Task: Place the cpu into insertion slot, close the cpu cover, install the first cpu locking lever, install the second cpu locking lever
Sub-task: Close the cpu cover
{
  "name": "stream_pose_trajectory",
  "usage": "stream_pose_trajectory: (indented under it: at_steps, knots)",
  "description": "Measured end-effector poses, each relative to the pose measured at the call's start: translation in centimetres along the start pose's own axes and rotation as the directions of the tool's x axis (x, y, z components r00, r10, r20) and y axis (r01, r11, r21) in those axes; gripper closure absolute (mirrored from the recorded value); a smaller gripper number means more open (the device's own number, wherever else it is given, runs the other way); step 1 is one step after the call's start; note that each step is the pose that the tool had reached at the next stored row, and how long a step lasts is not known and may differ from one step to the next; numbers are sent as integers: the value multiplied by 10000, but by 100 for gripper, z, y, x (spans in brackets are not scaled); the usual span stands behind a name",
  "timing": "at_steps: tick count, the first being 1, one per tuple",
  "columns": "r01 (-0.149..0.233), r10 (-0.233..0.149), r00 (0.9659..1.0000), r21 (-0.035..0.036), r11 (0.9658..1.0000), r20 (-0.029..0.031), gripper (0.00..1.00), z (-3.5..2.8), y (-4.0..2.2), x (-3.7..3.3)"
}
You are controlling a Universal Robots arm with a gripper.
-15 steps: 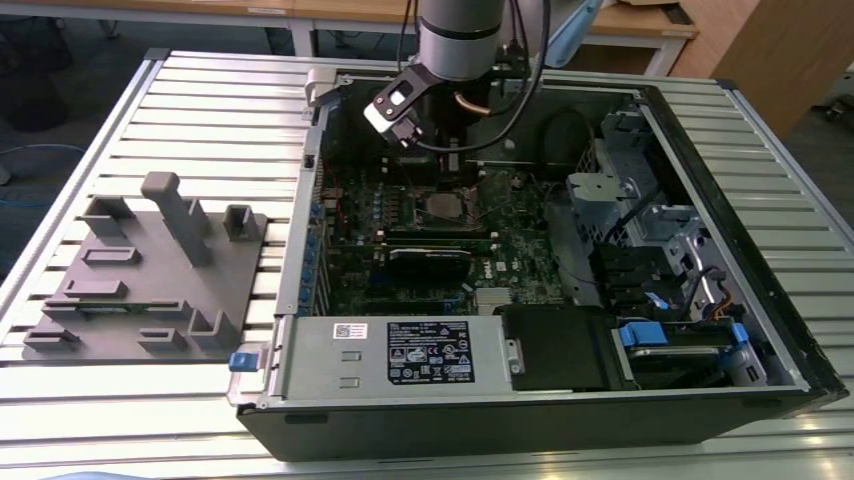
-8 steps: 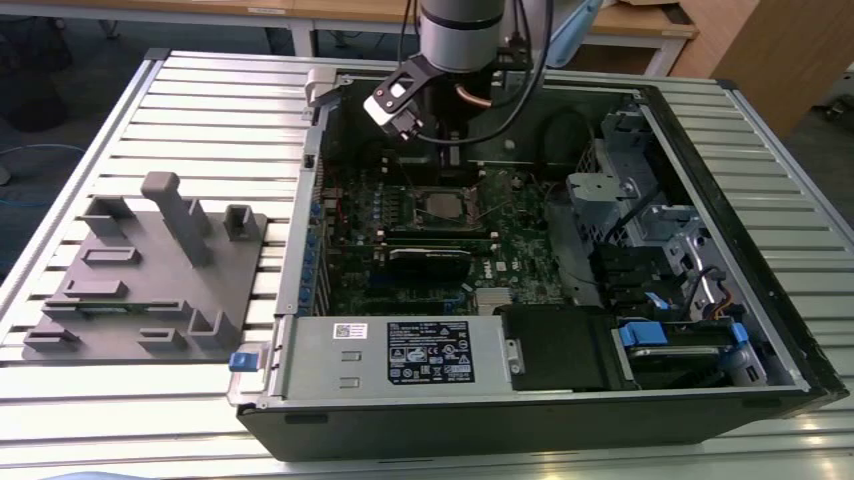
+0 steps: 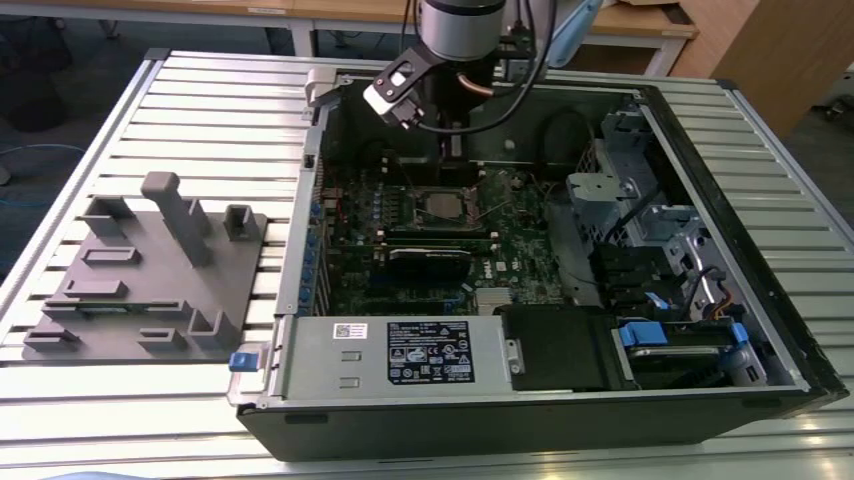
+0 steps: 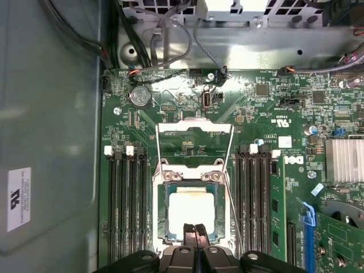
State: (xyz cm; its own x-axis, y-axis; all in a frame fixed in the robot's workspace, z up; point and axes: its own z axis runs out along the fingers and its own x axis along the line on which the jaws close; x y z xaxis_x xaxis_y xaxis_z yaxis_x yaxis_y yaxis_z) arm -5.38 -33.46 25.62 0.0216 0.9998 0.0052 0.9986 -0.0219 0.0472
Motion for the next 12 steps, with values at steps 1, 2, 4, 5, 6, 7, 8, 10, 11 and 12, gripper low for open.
stream_pose_trajectory:
  at_steps: [1,2,4,5,6,7,8,10,11,12]
  knots:
    - [0,0,10000,0,10000,0,90,-12,0,0]
    - [0,0,10000,0,10000,0,90,-24,1,0]
    - [0,0,10000,-1,10000,-1,90,-37,2,0]
    - [0,0,10000,-2,10000,-3,90,-37,2,0]
    - [0,0,10000,-2,10000,-4,90,-37,2,0]
    - [0,0,10000,-2,10000,-3,90,-38,2,0]
    - [0,0,10000,0,10000,-1,90,-38,2,0]
    - [0,0,10000,1,10000,-1,90,-39,2,0]
    - [1,-1,10000,1,10000,0,90,-39,4,0]
    - [3,-3,10000,2,10000,1,90,-39,9,0]
